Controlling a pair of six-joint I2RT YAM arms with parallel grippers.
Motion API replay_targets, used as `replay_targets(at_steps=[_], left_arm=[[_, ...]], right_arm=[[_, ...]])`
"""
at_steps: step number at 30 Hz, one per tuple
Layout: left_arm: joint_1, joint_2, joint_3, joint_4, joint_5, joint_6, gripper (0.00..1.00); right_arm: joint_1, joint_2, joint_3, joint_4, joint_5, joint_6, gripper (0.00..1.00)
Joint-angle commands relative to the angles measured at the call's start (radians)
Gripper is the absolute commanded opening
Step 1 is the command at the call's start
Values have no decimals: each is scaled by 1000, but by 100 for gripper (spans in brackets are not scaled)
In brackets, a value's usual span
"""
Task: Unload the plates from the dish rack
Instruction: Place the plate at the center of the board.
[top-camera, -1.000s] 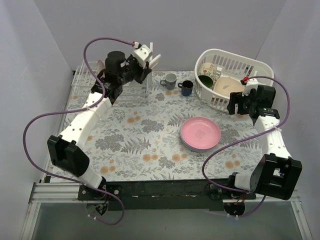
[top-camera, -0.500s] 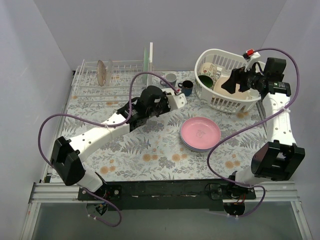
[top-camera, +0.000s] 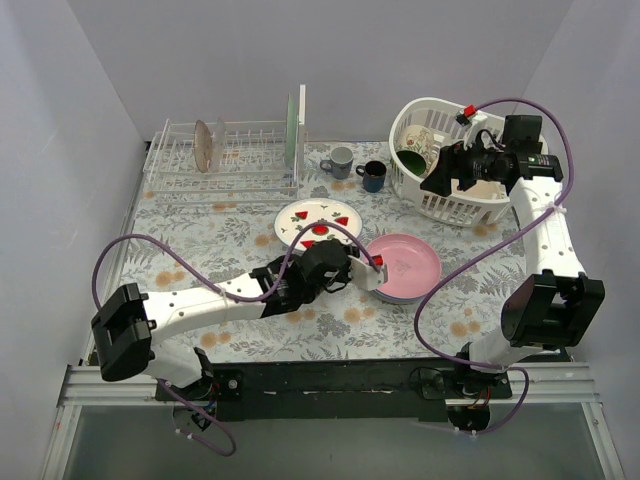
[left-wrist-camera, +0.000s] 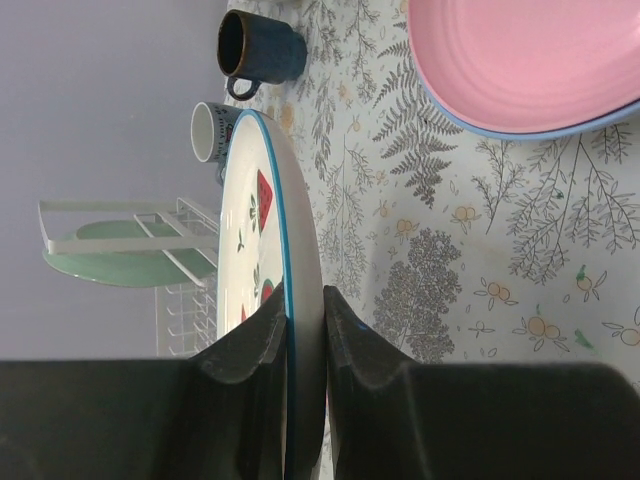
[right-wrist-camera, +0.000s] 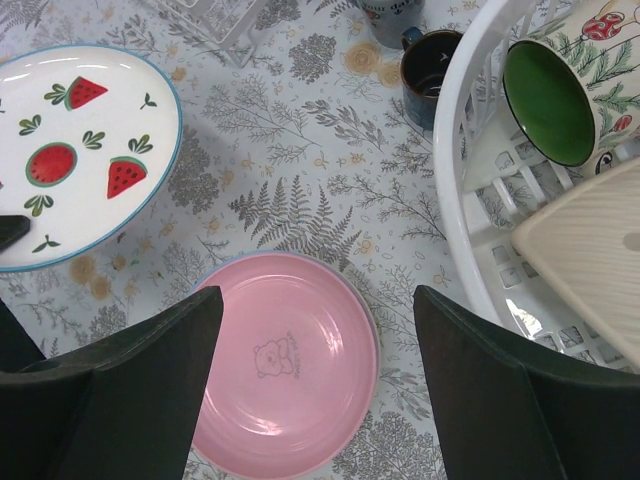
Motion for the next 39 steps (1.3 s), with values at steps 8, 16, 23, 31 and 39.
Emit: replay_targets(at_steps=[8, 16, 23, 31, 39], left_arm=[[-26, -76, -184, 264, -201, 87, 0], [-37, -83, -282, 284, -208, 6, 0], [-66, -63, -353, 271, -200, -103, 0], [-124, 25, -379, 303, -234, -190, 0], [-149, 115, -373, 413, -244, -198, 0]], right_arm=[[6, -33, -1, 4, 21, -30, 85], [6, -36, -26, 15, 30, -19, 85], [11, -42, -40, 18, 44, -8, 85], [14, -50, -73, 32, 61, -1, 85], [16, -65, -98, 31, 71, -5, 85]])
